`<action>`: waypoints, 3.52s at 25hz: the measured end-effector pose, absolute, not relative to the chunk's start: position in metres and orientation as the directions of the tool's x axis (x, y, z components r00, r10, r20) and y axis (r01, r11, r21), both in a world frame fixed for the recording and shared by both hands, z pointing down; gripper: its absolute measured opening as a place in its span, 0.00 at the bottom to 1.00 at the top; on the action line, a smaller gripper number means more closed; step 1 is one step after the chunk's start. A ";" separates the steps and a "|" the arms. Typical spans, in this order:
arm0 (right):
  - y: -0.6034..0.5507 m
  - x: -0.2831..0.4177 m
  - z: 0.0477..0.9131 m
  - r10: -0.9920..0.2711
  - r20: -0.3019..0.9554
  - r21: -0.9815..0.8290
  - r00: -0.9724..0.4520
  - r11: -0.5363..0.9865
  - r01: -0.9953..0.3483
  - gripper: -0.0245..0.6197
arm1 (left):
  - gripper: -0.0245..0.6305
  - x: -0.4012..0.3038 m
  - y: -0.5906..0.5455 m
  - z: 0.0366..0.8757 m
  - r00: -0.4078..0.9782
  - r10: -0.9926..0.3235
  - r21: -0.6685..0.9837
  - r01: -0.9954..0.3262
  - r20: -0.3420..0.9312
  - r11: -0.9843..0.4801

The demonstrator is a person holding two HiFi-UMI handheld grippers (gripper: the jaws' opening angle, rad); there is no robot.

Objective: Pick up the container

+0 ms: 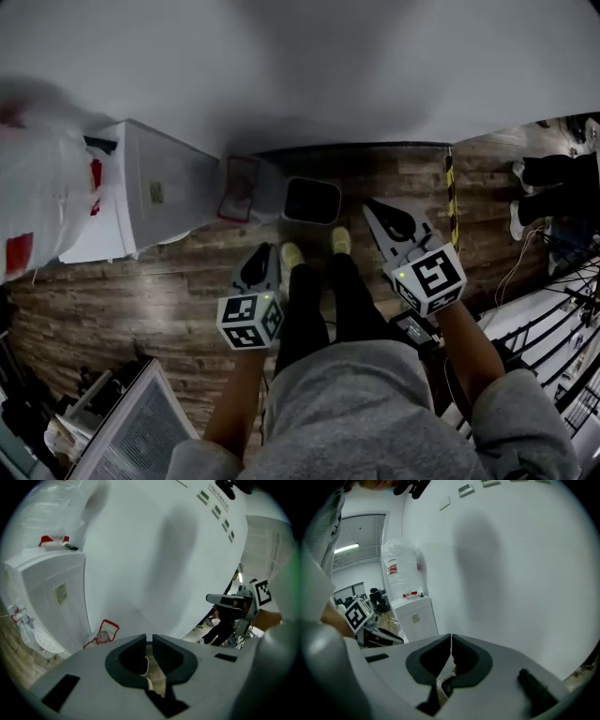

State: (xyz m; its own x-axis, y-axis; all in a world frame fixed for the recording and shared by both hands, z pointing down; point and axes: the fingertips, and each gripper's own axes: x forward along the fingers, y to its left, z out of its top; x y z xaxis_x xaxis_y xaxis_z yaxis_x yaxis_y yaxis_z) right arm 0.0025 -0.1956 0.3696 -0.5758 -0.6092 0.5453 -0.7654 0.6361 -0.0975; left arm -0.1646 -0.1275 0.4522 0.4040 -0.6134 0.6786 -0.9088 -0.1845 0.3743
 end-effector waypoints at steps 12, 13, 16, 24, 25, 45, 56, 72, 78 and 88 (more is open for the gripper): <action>-0.220 -0.004 0.482 -0.500 0.529 -0.202 -0.685 0.710 -0.675 0.08 | 0.25 -0.144 -0.122 0.604 0.326 -0.525 0.355 -0.934 0.786 -0.047; -0.221 -0.007 0.496 -0.490 0.532 -0.216 -0.691 0.710 -0.670 0.08 | 0.25 -0.144 -0.124 0.621 0.320 -0.513 0.356 -0.934 0.796 -0.031; -0.220 -0.015 0.532 -0.456 0.538 -0.252 -0.709 0.716 -0.651 0.08 | 0.26 -0.147 -0.129 0.669 0.296 -0.486 0.346 -0.938 0.822 0.015; -0.205 -0.034 0.597 -0.390 0.545 -0.321 -0.742 0.720 -0.615 0.08 | 0.31 -0.151 -0.118 0.775 0.276 -0.416 0.338 -0.937 0.866 0.083; -0.203 -0.035 0.607 -0.385 0.547 -0.332 -0.743 0.715 -0.615 0.08 | 0.31 -0.153 -0.116 0.788 0.270 -0.414 0.340 -0.935 0.869 0.104; -0.167 -0.023 0.754 -0.374 0.591 -0.444 -0.714 0.589 -0.675 0.08 | 0.34 -0.159 -0.144 0.961 0.247 -0.485 0.343 -0.932 0.839 0.119; -0.186 -0.007 0.732 -0.412 0.575 -0.452 -0.707 0.560 -0.694 0.08 | 0.30 -0.109 -0.147 0.934 0.375 -0.425 0.358 -0.926 0.824 -0.122; -0.187 0.056 0.712 -0.467 0.584 -0.445 -0.664 0.500 -0.743 0.08 | 0.06 -0.047 -0.190 0.954 0.368 -0.187 0.316 -0.914 0.911 -0.256; -0.193 0.063 0.699 -0.497 0.567 -0.438 -0.657 0.493 -0.751 0.08 | 0.06 -0.038 -0.184 0.940 0.405 -0.157 0.360 -0.898 0.901 -0.251; -0.202 0.076 0.665 -0.519 0.575 -0.390 -0.632 0.505 -0.770 0.08 | 0.06 -0.037 -0.158 0.932 0.311 -0.021 0.298 -0.926 0.950 -0.231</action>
State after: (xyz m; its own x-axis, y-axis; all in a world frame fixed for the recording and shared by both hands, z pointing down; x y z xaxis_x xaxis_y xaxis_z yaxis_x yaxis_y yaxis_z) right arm 0.0760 -0.2020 0.6649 -0.6324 -0.5186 0.5755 -0.7696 0.5055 -0.3901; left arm -0.0371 -0.1576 0.9319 0.3108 -0.0212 0.9502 -0.9262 -0.2311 0.2978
